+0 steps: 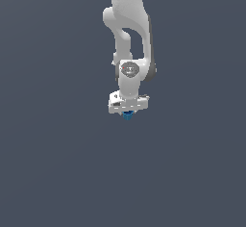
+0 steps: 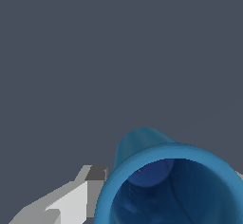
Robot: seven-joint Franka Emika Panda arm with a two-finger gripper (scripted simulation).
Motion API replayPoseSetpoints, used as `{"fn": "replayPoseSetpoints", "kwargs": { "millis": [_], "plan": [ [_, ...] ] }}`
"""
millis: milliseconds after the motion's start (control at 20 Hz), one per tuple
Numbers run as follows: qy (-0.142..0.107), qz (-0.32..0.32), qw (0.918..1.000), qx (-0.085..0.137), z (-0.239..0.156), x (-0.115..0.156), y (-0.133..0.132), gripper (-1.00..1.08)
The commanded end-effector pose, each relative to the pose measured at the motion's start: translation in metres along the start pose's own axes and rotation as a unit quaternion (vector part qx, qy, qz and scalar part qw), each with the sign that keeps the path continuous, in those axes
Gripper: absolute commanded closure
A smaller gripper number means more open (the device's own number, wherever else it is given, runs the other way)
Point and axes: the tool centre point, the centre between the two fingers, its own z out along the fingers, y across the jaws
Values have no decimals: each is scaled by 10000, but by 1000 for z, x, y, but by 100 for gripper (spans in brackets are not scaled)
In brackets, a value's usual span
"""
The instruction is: Pick up the object and move it to a goal position.
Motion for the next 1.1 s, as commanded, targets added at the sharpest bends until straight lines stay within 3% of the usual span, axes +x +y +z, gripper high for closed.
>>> {"fn": "replayPoseSetpoints", "kwargs": {
  "millis": [0, 500, 1050],
  "plan": [
    [9, -1, 10000, -1, -7, 0, -1, 108],
    [8, -2, 10000, -3, -64, -7, -14, 108],
    [8, -3, 10000, -5, -174, -19, -39, 108]
  ]
}}
